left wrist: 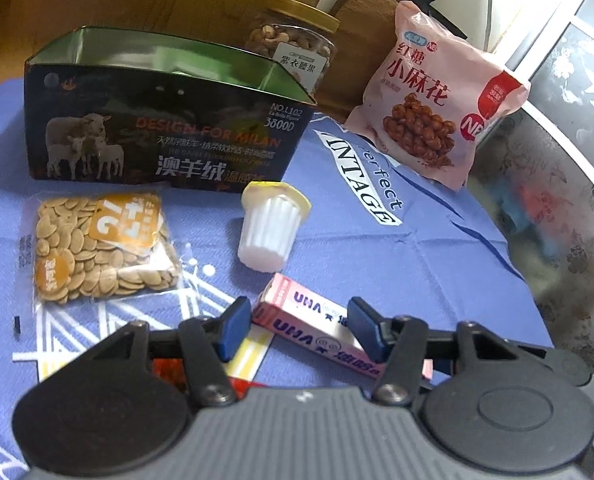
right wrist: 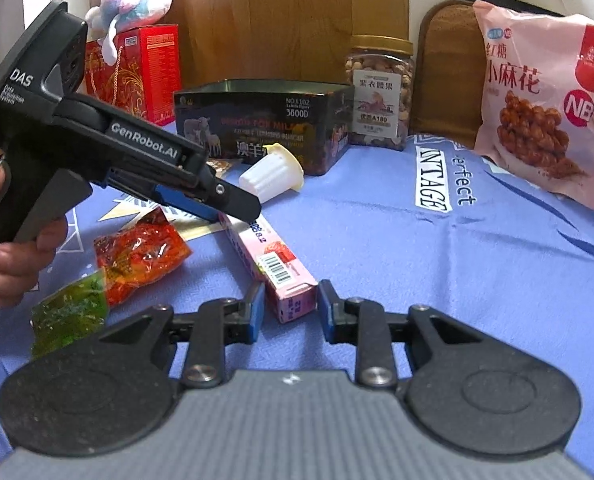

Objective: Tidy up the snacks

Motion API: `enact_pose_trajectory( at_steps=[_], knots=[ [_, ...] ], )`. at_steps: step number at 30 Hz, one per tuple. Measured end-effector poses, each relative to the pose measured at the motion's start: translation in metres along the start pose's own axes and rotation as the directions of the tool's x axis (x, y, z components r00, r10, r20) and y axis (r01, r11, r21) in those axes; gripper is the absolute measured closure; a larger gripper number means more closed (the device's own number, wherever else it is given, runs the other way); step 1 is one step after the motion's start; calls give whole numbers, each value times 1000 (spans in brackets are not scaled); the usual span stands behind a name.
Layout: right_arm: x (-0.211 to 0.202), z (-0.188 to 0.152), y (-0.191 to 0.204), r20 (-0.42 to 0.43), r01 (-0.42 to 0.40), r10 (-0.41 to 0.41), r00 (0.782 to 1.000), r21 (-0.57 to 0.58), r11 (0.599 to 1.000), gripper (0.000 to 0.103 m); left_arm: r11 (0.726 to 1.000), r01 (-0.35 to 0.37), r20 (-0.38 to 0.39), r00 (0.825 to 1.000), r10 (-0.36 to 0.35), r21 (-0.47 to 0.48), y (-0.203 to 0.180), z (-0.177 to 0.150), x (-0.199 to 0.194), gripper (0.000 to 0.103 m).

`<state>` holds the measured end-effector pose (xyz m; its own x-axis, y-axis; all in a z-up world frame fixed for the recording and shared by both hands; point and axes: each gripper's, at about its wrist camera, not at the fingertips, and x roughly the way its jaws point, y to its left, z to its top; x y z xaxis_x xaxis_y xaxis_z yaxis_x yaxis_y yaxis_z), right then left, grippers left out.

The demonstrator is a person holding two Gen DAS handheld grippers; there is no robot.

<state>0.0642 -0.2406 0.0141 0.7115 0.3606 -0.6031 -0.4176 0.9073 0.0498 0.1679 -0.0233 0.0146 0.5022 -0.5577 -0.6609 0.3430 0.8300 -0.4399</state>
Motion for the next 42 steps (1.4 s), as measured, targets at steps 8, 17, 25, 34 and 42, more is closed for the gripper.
enact_pose_trajectory(
  at_steps=[8, 17, 25, 34, 42],
  knots=[
    [-1, 2, 7, -24, 11, -11, 1000, 3, 1000, 71, 1000, -8, -1, 1000, 8, -1, -1, -1, -2, 49],
    [1, -1, 31, -64, -1, -1, 998, -38, 999, 72, 1000, 1, -2, 1000, -1, -5, 1, -7, -8, 49],
    [1, -1, 34, -66, -5, 1, 998, -52, 999, 73, 1000, 2, -3, 1000, -2, -3, 1, -8, -9, 49],
    [1, 0, 32, -62, -11, 8, 998, -53, 999, 73, 1000, 1, -4, 1000, -1, 2, 1, -8, -9, 49],
    [0, 0, 35, -63, -5, 1, 998, -56, 998, 73, 1000, 24, -11, 1000, -24, 8, -3, -10, -9, 61]
  ],
)
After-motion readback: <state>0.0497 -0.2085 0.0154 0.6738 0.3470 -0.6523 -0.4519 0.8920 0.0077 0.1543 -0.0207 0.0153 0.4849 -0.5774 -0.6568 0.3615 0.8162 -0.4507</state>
